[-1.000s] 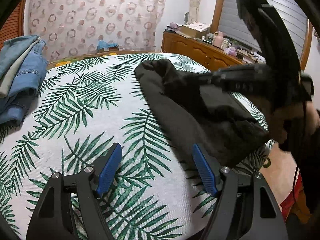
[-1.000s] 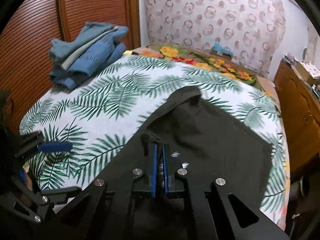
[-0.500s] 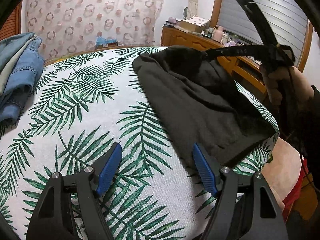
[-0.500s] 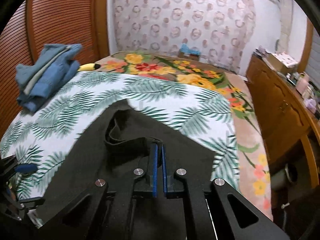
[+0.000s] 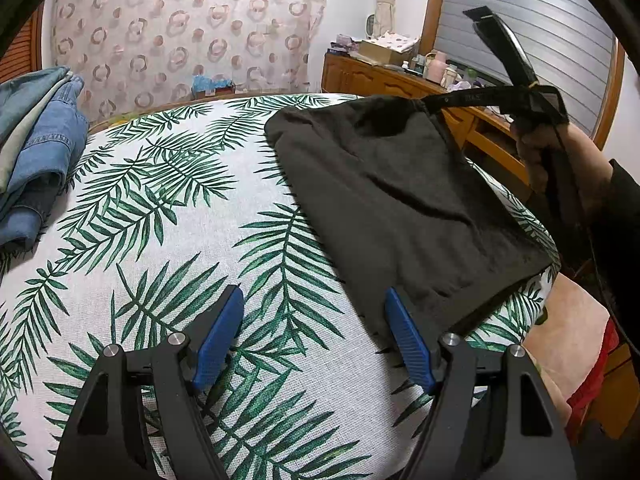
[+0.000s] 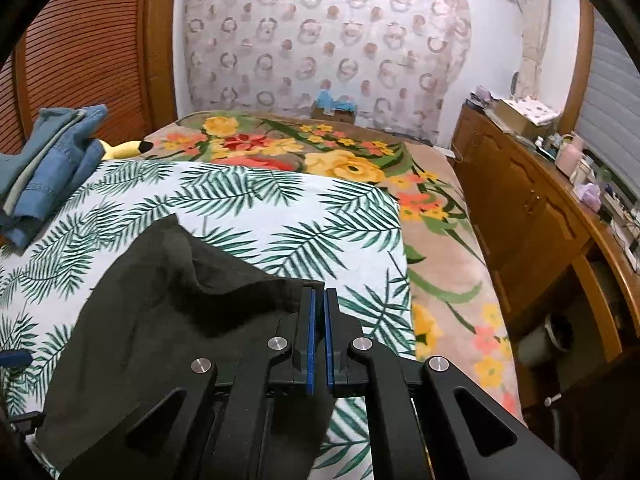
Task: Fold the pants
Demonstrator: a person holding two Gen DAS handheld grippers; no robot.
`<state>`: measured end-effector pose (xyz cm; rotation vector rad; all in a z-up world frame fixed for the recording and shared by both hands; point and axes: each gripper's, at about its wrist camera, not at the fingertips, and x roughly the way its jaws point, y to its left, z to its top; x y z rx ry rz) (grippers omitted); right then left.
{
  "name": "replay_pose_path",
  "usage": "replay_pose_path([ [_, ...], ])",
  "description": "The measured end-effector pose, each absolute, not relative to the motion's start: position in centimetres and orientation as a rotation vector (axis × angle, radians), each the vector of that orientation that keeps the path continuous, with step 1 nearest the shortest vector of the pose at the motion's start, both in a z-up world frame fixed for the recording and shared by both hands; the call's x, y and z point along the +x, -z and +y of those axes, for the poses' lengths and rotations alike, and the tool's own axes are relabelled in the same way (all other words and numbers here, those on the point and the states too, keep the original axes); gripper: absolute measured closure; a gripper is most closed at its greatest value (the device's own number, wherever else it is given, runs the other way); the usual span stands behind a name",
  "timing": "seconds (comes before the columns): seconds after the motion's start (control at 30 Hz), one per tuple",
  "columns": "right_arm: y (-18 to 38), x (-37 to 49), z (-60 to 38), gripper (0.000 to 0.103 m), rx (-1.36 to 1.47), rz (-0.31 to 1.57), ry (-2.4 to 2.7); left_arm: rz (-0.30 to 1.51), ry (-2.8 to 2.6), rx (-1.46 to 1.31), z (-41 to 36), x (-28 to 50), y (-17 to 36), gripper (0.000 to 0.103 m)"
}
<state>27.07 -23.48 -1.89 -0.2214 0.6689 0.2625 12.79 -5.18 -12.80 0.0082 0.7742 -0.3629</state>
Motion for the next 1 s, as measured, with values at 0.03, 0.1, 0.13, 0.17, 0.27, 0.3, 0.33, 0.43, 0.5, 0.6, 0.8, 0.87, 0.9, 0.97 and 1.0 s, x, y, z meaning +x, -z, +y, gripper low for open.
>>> replay_pose_path([
  [0.03, 2.0, 27.3, -23.3, 0.1, -0.224, 0.672, -0.256, 0.774, 0.363, 0.01, -5.2, 12.8, 12.8, 0.029],
  [0.1, 2.3, 27.9, -23.0, 0.1, -0.236, 0.688, -0.257, 0.774, 0.363, 0.012, -5.2, 12.8, 12.8, 0.029],
  [0.13, 2.3, 28.0, -22.9, 0.1, -0.244, 0.689, -0.252, 0.774, 0.363, 0.01, -5.2, 12.7, 12.8, 0.029],
  [0.17, 2.2, 28.2, -22.8, 0.1, -0.244, 0.69, -0.249, 0.773, 0.363, 0.01, -5.2, 12.8, 12.8, 0.029],
  [0.27, 2.5, 28.3, -22.9, 0.1, -0.234, 0.714, -0.242, 0.773, 0.362, 0.012, -5.3, 12.7, 12.8, 0.029],
  [0.3, 2.7, 28.5, -22.9, 0.099, -0.235, 0.726, -0.238, 0.774, 0.362, 0.013, -5.2, 12.8, 12.8, 0.029],
  [0.33, 3.1, 28.5, -22.9, 0.099, -0.234, 0.737, -0.239, 0.773, 0.364, 0.012, -5.2, 12.7, 12.8, 0.029],
  [0.43, 3.5, 28.9, -23.2, 0.099, -0.227, 0.766, -0.224, 0.772, 0.363, 0.012, -5.2, 12.7, 12.8, 0.029],
  [0.5, 3.5, 28.7, -23.6, 0.094, -0.218, 0.76, -0.216, 0.771, 0.361, 0.015, -5.2, 12.7, 12.8, 0.029],
  [0.6, 3.2, 27.8, -24.3, 0.088, -0.212, 0.753, -0.213, 0.769, 0.358, 0.021, -5.3, 12.6, 12.8, 0.029],
  [0.8, 3.1, 24.5, -24.4, 0.077, -0.184, 0.734, -0.279, 0.769, 0.359, 0.021, -5.4, 12.6, 12.8, 0.029],
  [0.87, 3.3, 22.9, -23.8, 0.075, -0.187, 0.731, -0.316, 0.769, 0.359, 0.023, -5.3, 12.6, 12.8, 0.029],
  [0.9, 3.6, 22.1, -23.5, 0.074, -0.186, 0.733, -0.34, 0.768, 0.359, 0.023, -5.3, 12.5, 12.8, 0.029],
  [0.97, 4.0, 20.8, -23.1, 0.073, -0.175, 0.741, -0.377, 0.768, 0.36, 0.022, -5.3, 12.5, 12.8, 0.029],
  [1.0, 4.3, 20.2, -22.8, 0.073, -0.173, 0.742, -0.395, 0.767, 0.359, 0.023, -5.3, 12.5, 12.8, 0.029],
])
